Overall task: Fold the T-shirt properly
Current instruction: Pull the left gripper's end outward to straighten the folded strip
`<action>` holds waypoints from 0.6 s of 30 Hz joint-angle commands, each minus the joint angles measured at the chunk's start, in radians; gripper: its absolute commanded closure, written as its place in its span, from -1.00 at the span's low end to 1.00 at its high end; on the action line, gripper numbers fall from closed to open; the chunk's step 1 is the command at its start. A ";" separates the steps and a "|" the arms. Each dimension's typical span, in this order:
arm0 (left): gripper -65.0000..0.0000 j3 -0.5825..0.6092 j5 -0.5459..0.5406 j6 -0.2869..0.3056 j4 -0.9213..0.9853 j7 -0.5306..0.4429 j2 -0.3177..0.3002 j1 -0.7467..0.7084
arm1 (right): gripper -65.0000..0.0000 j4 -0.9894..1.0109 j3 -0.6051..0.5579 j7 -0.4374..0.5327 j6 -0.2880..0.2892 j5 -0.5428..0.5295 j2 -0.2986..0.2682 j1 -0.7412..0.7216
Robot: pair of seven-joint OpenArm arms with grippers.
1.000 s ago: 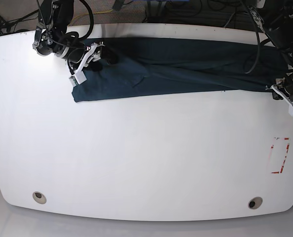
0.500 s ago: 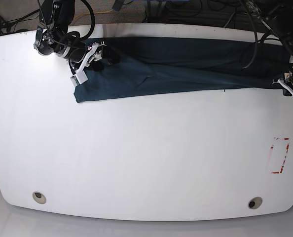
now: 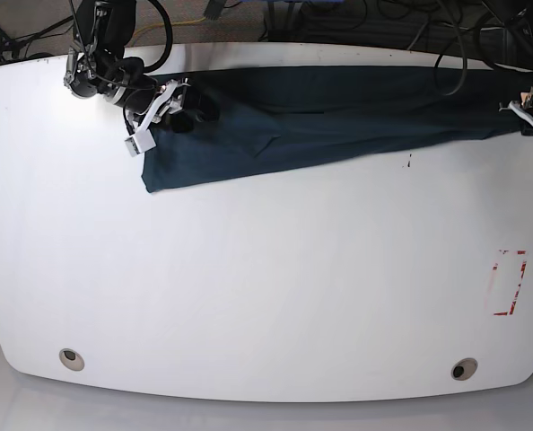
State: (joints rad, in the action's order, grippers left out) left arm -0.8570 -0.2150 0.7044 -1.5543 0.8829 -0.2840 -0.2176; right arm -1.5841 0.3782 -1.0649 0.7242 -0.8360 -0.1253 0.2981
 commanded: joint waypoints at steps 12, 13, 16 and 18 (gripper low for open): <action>-0.35 -0.037 -0.024 -0.006 -0.019 -0.024 -0.019 -0.046 | -0.34 -0.015 -0.006 -0.050 -0.026 0.091 -0.004 0.026; -0.35 -0.063 -0.033 -0.006 -0.019 -0.024 -0.017 -0.042 | -0.34 -0.020 -0.006 -0.050 -0.026 0.091 -0.004 0.026; -0.35 -0.097 -0.117 -0.006 -0.019 0.012 -0.025 -0.038 | -0.34 -0.035 -0.006 -0.050 -0.026 0.091 -0.004 0.022; -0.35 -0.101 -0.191 -0.006 -0.028 0.066 -0.053 -0.038 | -0.34 -0.057 -0.006 -0.050 -0.026 0.091 -0.004 0.022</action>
State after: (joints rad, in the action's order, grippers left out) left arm -0.9539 -0.3397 0.6968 -1.5558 0.9367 -0.2924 -0.2642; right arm -1.6218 0.3714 -1.0588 0.7227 -0.8139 -0.1223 0.3096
